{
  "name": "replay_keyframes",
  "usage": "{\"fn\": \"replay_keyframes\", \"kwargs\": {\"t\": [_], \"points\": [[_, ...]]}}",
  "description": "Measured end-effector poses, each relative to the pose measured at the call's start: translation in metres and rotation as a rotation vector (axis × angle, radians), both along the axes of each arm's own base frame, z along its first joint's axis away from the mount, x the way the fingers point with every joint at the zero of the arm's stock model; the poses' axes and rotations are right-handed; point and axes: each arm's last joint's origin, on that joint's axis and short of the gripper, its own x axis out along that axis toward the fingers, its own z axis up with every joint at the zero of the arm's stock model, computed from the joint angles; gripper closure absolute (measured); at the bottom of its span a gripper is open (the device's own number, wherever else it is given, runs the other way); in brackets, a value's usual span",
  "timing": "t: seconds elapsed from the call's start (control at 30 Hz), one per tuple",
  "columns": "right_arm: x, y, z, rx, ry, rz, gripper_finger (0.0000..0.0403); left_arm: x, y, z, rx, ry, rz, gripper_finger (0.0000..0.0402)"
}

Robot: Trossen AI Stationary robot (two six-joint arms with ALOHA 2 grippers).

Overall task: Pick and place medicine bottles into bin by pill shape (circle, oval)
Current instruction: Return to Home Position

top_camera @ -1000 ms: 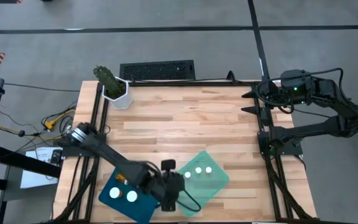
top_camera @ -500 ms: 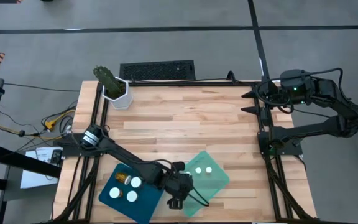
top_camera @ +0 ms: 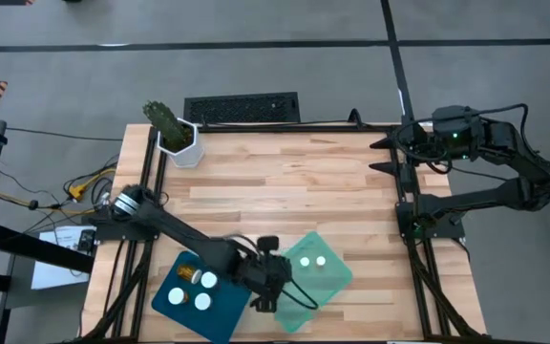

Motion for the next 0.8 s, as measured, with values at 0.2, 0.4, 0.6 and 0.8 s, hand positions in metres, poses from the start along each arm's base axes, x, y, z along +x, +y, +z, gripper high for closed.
{"fn": "replay_keyframes", "kwargs": {"t": [0.2, 0.4, 0.6, 0.8], "points": [[0.002, -0.001, 0.005, -0.011, -0.053, -0.002, 0.0121, -0.041, 0.033, 0.083, -0.005, -0.134, 0.107, 0.0279], [0.002, -0.001, 0.004, -0.007, -0.045, -0.004, 0.0121, -0.096, 0.063, 0.159, -0.066, -0.359, 0.189, 0.0279], [0.007, -0.002, 0.003, -0.019, -0.033, 0.002, 0.0121, -0.141, 0.086, 0.201, -0.198, -0.488, 0.226, 0.0279], [0.011, -0.001, 0.017, -0.059, -0.190, 0.085, 0.0121, -0.178, 0.105, 0.224, -0.150, -0.575, 0.160, 0.0279]]}}
